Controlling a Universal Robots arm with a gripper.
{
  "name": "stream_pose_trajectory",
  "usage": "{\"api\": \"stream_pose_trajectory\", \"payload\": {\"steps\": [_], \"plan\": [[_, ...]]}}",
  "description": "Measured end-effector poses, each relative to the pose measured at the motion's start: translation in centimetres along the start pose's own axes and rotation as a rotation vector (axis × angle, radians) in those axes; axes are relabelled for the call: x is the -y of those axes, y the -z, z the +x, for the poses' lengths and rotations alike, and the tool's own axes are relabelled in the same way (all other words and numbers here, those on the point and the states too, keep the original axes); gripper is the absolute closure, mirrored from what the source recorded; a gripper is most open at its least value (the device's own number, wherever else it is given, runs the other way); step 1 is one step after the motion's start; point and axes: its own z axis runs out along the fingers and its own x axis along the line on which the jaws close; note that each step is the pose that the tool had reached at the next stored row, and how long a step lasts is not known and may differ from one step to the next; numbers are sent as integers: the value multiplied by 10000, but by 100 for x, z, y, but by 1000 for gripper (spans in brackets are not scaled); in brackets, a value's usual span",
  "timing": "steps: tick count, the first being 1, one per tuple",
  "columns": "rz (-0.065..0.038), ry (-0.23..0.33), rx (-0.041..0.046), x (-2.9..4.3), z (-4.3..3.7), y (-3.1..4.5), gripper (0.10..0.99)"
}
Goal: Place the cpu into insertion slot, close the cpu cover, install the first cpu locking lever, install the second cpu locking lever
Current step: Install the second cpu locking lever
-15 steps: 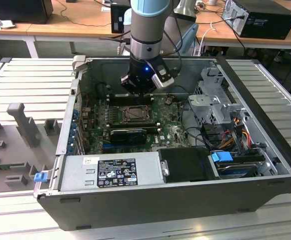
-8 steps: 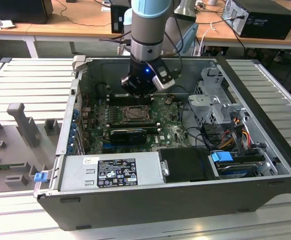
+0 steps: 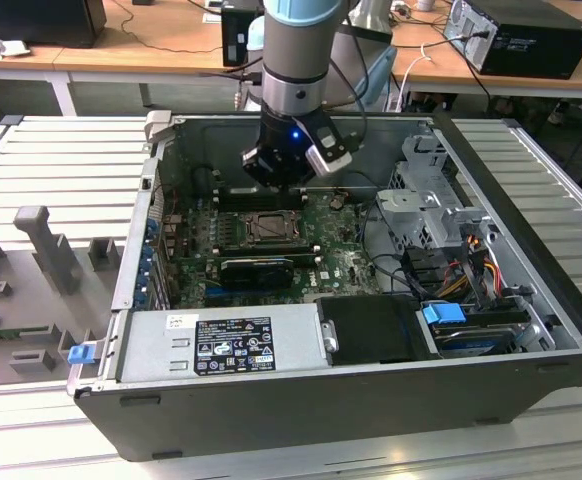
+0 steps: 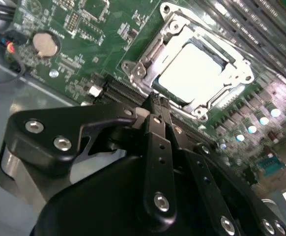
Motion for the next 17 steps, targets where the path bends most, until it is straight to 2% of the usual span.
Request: {"api": "stream_pose_trajectory", "payload": {"steps": [2,3,4,7,8,12,13,17], "plan": [[0,1,-1,-6,2,51,980],[4,-1,0,-21,4,178,980],[2,1,0,-26,3,252,980],[3,-1,0,46,10,262,980],[4,-1,-1,94,14,268,980],[4,0,-1,212,24,278,980],[4,-1,-1,283,30,282,980],[3,0,-6,424,41,277,980]]}}
